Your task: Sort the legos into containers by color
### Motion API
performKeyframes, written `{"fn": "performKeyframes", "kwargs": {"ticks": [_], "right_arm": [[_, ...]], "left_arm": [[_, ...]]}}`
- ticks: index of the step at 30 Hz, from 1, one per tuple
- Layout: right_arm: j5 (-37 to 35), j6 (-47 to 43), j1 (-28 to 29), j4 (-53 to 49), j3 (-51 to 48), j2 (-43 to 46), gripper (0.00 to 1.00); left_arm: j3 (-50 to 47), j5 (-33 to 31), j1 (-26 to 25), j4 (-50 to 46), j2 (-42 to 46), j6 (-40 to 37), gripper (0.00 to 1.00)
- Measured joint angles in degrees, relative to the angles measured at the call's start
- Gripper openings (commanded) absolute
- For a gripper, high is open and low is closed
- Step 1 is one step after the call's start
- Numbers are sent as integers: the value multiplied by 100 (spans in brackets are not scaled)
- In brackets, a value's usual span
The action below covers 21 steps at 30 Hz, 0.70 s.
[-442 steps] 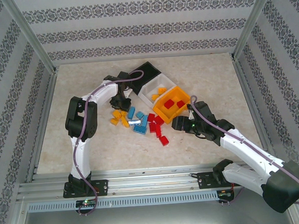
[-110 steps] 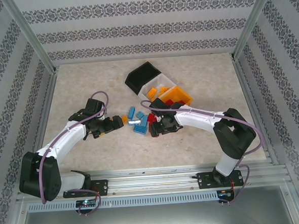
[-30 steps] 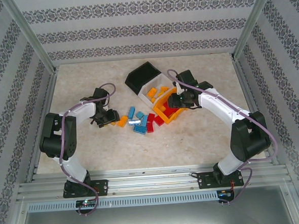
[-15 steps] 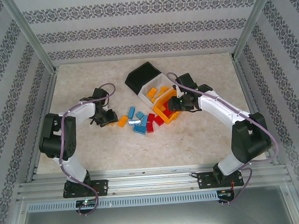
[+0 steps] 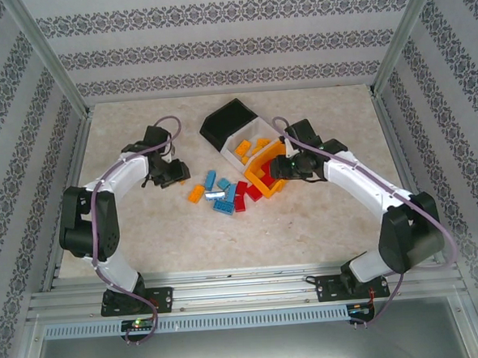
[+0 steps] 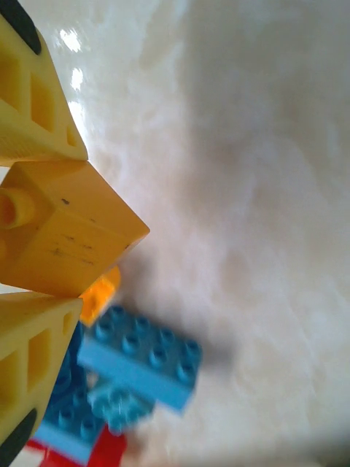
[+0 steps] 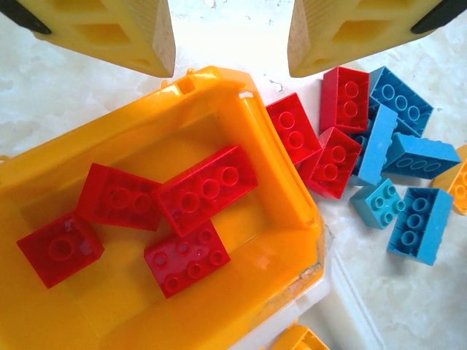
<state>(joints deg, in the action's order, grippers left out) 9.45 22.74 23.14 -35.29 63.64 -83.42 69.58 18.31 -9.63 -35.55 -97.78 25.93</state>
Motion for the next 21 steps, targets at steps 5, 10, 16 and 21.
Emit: {"fn": "performKeyframes", "kwargs": {"ticks": [5, 10, 16, 21], "right_arm": [[33, 129, 0, -2, -240, 409, 45], [52, 245, 0, 24, -485, 839, 45], [52, 313, 0, 15, -693, 1145, 46], [52, 407, 0, 2, -898, 1346, 46]], "left_arm": [[538, 546, -11, 223, -7, 337, 45], [1211, 1095, -155, 844, -448, 979, 46], [2358, 1456, -636, 1255, -1652, 1539, 47], [3410, 1582, -1005, 1287, -2570, 1762, 51]]}}
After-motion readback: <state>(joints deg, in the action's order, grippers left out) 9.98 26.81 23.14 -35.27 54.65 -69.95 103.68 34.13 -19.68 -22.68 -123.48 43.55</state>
